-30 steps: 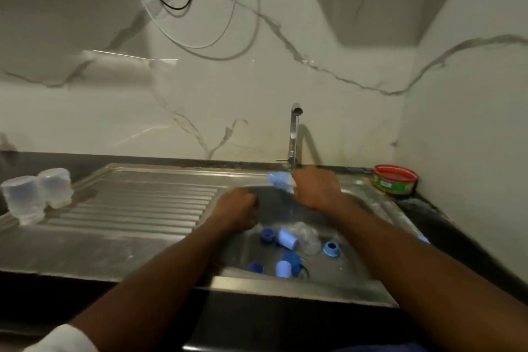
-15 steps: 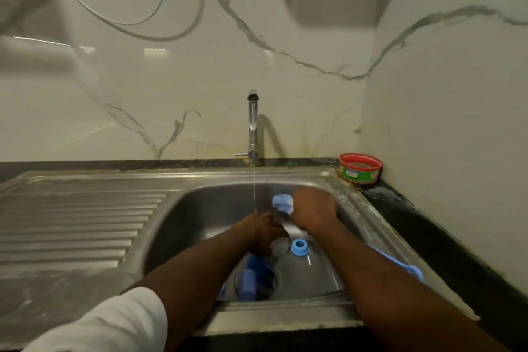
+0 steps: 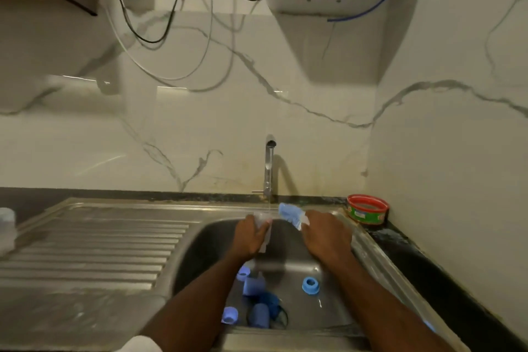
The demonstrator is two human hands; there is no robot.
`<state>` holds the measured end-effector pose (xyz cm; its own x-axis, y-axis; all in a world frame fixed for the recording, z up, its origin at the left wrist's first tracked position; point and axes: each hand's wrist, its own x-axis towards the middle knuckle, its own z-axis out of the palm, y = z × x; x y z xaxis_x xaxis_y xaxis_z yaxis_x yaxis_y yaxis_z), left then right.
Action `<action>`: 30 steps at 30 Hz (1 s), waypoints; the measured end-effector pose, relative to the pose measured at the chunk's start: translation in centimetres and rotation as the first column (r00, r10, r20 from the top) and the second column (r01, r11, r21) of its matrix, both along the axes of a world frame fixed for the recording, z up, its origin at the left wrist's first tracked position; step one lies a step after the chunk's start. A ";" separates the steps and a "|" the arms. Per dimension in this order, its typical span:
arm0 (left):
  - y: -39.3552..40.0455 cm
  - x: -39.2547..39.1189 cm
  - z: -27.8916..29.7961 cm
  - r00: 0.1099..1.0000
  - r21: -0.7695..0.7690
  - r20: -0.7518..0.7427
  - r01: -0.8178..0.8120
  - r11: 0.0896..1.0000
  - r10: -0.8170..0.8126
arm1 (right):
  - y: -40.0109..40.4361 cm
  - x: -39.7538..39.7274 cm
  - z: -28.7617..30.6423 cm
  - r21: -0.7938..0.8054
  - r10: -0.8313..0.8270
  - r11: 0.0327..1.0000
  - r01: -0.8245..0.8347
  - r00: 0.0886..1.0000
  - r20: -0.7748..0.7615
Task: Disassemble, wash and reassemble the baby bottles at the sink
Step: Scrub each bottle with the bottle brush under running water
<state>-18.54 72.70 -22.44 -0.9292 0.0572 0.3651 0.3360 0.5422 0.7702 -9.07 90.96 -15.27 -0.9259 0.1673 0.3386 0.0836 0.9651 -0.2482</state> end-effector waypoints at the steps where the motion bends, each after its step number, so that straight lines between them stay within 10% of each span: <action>1: -0.1 0.2 0.1 1.000 0.054 0.017 -0.019 0.998 0.018 | -0.1 0.3 0.2 0.009 -0.003 1.000 0.003 1.000 -0.020; 9: -0.2 -0.7 0.8 0.989 0.224 0.045 0.128 0.966 -0.141 | -0.1 -0.2 1.2 -0.148 -0.020 0.989 0.001 0.992 -0.126; 19: -1.5 0.4 1.3 0.987 -0.016 -0.064 0.149 0.989 -0.150 | -0.4 0.9 2.0 0.060 0.039 0.998 -0.024 0.963 -0.266; 24: -0.5 1.0 1.9 0.981 -0.055 -0.127 0.143 0.988 -0.149 | -1.7 1.6 0.9 0.231 0.165 0.965 -0.127 0.975 -0.151; 30: -1.4 0.7 1.9 0.994 0.016 -0.108 0.016 1.000 -0.014 | -1.8 1.1 0.3 0.051 0.256 0.966 -0.253 0.963 -0.081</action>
